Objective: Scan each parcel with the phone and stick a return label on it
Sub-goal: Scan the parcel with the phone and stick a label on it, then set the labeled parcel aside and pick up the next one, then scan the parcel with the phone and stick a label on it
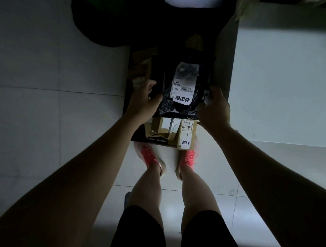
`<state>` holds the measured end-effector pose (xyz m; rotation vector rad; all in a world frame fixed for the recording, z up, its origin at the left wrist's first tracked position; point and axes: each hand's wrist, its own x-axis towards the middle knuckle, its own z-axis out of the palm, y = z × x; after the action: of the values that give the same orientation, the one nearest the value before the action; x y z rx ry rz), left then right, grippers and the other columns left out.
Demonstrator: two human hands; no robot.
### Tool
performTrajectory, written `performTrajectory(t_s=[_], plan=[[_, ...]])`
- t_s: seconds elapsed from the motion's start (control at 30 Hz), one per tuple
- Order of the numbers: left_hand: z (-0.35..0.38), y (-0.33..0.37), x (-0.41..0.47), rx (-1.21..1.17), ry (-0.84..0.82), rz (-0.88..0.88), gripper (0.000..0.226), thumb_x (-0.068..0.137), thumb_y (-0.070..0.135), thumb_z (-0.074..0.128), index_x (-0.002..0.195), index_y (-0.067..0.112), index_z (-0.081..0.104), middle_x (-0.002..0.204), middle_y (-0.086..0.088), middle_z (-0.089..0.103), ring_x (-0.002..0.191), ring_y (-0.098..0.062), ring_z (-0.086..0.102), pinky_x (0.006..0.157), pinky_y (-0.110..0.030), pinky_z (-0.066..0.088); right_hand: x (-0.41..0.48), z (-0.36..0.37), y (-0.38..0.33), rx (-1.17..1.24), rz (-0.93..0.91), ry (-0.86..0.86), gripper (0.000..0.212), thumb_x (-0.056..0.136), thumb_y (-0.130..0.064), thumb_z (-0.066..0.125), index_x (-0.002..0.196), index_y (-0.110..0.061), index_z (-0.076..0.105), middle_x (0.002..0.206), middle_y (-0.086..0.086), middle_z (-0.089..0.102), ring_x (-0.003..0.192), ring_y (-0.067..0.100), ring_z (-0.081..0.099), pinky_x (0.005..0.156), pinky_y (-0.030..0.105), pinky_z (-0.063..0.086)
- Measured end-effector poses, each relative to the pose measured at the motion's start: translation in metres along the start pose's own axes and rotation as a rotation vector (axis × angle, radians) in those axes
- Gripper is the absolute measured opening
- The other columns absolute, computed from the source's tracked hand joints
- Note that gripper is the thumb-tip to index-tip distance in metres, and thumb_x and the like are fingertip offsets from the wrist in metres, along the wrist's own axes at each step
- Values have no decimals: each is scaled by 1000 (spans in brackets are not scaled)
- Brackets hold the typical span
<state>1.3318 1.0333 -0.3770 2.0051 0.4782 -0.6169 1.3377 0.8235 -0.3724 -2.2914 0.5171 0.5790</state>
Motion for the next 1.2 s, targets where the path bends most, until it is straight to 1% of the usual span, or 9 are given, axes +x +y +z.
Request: performTrajectory(t_s=[0.07,0.17,0.23,0.3,0.4,0.57,0.63,0.8,1.2], plan=[[-23,24,-22,302,51,85,50,96,20,63,142,13,45,140,-11,57,113,-28,65,93,-45,55,-18,-23,-12,-110,-42,-33,53,85,-5,58,137,-13,50,124,11,64,106,26,60,73,22,42],[-53,70,-59,682,144,270,56,90,17,66,143,15,45,137,-8,57,120,-29,59,96,-45,50,-51,-66,-40,-296,-139,-72,50,88,-18,62,136,-13,50,128,11,60,114,32,59,88,43,54],[-68,107,-81,877,186,364,57,87,15,64,141,14,45,140,-10,51,125,-31,53,96,-46,48,-74,-100,-63,-414,-220,-66,51,87,-23,64,135,-16,49,128,8,59,116,32,58,93,46,52],[-80,153,-110,1005,220,428,58,86,18,65,140,14,45,145,-10,45,133,-32,45,98,-47,46,-102,-142,-87,-505,-306,-29,49,85,-22,65,132,-18,52,132,5,57,121,31,55,98,44,46],[-83,226,-148,1127,311,582,53,85,26,66,134,14,49,144,-10,46,134,-32,41,99,-47,44,-139,-211,-115,-625,-351,42,56,89,-23,64,142,-21,47,156,2,39,139,26,41,111,40,35],[-61,330,-211,1214,325,804,55,89,29,63,140,16,46,149,-10,43,142,-32,35,111,-50,32,-198,-321,-117,-636,-273,266,62,91,-25,65,148,-23,40,162,0,29,142,23,38,113,37,32],[-46,359,-237,1231,348,873,48,88,28,63,133,17,50,142,-10,48,137,-31,39,111,-48,33,-221,-360,-102,-595,-214,313,66,92,-26,64,151,-23,37,165,-1,23,145,22,35,115,38,30],[17,413,-291,1285,363,1004,30,87,22,57,117,22,53,123,-3,55,122,-27,49,96,-41,38,-264,-445,-45,-494,-117,409,70,91,-30,66,153,-25,35,164,0,25,145,25,34,116,41,30],[308,531,-367,1346,206,1004,38,92,23,56,130,19,52,132,-4,53,132,-26,43,106,-41,34,-283,-653,199,-386,7,428,70,92,-25,64,154,-24,32,164,-1,26,145,25,33,116,41,29]])
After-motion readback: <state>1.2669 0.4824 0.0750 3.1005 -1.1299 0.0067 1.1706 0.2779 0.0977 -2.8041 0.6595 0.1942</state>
